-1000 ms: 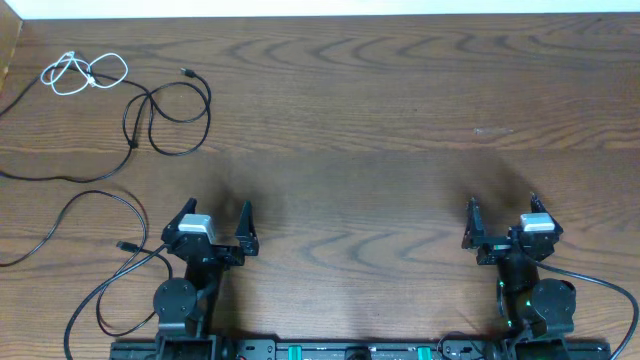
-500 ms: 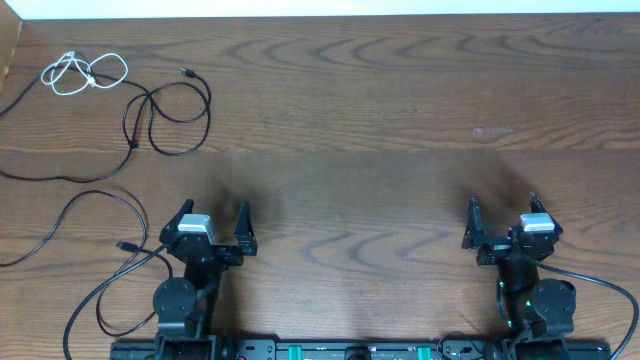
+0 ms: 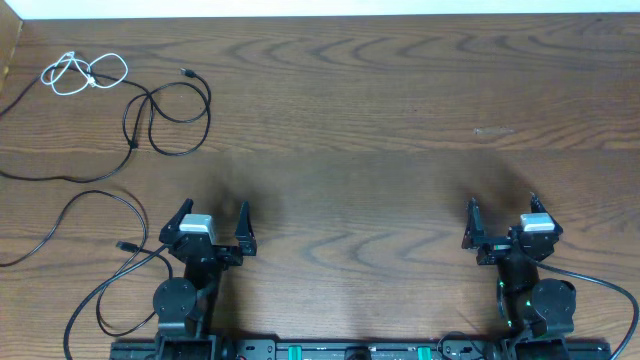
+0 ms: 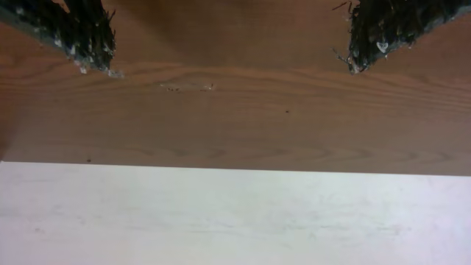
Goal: Untangle cables
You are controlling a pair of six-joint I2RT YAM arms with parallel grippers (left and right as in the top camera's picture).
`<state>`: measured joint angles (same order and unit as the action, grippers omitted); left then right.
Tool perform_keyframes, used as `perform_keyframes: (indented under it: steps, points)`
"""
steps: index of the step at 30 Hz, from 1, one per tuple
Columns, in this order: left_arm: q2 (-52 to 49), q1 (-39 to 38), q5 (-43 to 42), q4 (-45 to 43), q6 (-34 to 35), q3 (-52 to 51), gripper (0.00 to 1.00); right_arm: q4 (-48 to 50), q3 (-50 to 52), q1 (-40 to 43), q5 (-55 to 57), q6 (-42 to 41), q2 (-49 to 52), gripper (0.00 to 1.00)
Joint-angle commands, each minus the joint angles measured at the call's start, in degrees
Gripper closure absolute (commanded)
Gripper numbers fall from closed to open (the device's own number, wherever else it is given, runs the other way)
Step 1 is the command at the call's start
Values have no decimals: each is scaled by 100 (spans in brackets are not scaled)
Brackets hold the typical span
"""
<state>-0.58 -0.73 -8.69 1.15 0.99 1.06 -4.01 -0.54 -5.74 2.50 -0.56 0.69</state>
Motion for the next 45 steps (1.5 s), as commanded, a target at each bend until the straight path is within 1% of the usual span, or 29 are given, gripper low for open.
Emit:
perform_keyframes:
  steps: [1,45]
  points:
    - [50,35,-101,227,-120,-85,0,-9,24,39,-9,85,-37,1]
    - [35,35,-101,223,-120,-83,0,-2,22,42,107,87,-37,1]
